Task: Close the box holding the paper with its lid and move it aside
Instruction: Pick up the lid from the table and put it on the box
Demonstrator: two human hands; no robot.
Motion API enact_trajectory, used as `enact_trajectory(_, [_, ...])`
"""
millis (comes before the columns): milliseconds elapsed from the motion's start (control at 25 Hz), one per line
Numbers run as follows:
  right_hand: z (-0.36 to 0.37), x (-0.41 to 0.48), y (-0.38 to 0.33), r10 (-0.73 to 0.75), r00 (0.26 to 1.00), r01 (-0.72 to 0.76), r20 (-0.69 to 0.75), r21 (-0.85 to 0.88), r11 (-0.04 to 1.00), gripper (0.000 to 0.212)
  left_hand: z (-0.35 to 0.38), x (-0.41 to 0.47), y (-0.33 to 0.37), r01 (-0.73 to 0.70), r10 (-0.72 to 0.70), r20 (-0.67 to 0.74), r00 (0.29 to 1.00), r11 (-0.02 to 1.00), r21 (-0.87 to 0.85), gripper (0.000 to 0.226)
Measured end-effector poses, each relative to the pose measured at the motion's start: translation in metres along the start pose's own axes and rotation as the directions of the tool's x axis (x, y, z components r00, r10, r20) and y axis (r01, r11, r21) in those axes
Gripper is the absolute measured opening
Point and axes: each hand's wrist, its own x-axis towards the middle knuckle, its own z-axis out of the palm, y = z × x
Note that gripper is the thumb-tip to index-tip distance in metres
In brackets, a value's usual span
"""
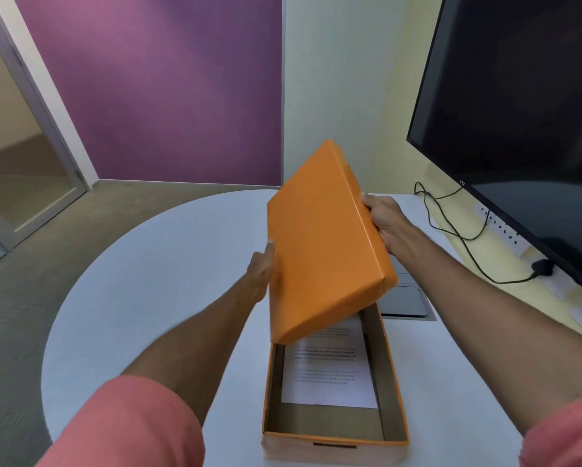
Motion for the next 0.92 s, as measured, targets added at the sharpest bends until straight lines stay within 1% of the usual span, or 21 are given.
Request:
enact_trajectory(120, [-0.007, 0.001, 0.01, 0.023, 1.0, -0.022, -0.01, 0.066, 0.998, 0.028, -0.013, 0.006, -0.006, 0.066, -0.065, 0.012, 0.998, 0.995, -0.071, 0.07])
enact_trajectory(200, [-0.014, 0.0, 0.019, 0.048, 0.998, -0.045, -0.044, 0.068, 0.997, 0.029, -0.019, 0.008, -0.008, 0.105, -0.101, 0.048, 0.994, 0.991, -0.082, 0.069])
enact_trajectory(240, [-0.018, 0.001, 0.025, 0.056, 0.997, -0.053, -0.06, 0.042, 0.998, 0.029, -0.021, 0.009, -0.01, 0.108, -0.105, 0.043, 0.994, 0.992, -0.072, 0.067])
enact_trajectory(280, [-0.022, 0.001, 0.032, 0.051, 0.996, -0.052, -0.071, -0.012, 0.999, 0.029, -0.022, 0.011, -0.013, 0.105, -0.103, 0.027, 0.994, 0.993, -0.055, 0.063])
enact_trajectory(320, [-0.026, 0.002, 0.042, 0.03, 0.997, -0.038, -0.077, -0.102, 0.994, 0.027, -0.024, 0.012, -0.017, 0.093, -0.093, 0.004, 0.996, 0.995, -0.038, 0.059])
enact_trajectory(400, [-0.033, 0.003, 0.063, -0.032, 0.997, 0.01, -0.071, -0.29, 0.957, 0.022, -0.024, 0.013, -0.027, 0.069, -0.069, -0.041, 0.997, 0.998, -0.005, 0.051])
enact_trajectory(440, [-0.036, 0.002, 0.074, -0.051, 0.996, 0.022, -0.076, -0.344, 0.939, 0.026, -0.024, 0.013, -0.032, 0.063, -0.062, -0.056, 0.996, 0.998, 0.013, 0.05])
enact_trajectory(520, [-0.044, -0.001, 0.096, -0.017, 0.997, -0.013, -0.078, -0.368, 0.93, 0.032, -0.021, 0.013, -0.044, 0.062, -0.057, -0.079, 0.995, 0.996, 0.064, 0.048])
enact_trajectory(640, [-0.056, -0.011, 0.123, 0.124, 0.992, -0.118, -0.014, -0.417, 0.901, 0.024, -0.014, 0.011, -0.064, 0.063, -0.052, -0.107, 0.993, 0.992, 0.106, 0.042])
enact_trajectory(680, [-0.06, -0.013, 0.132, 0.163, 0.987, -0.148, 0.001, -0.419, 0.896, 0.026, -0.012, 0.01, -0.071, 0.062, -0.048, -0.115, 0.992, 0.991, 0.117, 0.041])
enact_trajectory(800, [-0.069, -0.015, 0.157, 0.209, 0.977, -0.205, -0.033, -0.399, 0.894, 0.039, -0.002, 0.01, -0.084, 0.061, -0.039, -0.136, 0.99, 0.984, 0.168, 0.039])
enact_trajectory(920, [-0.076, -0.016, 0.174, 0.229, 0.97, -0.244, -0.086, -0.409, 0.879, 0.04, 0.008, 0.01, -0.092, 0.048, -0.013, -0.136, 0.991, 0.966, 0.254, 0.039])
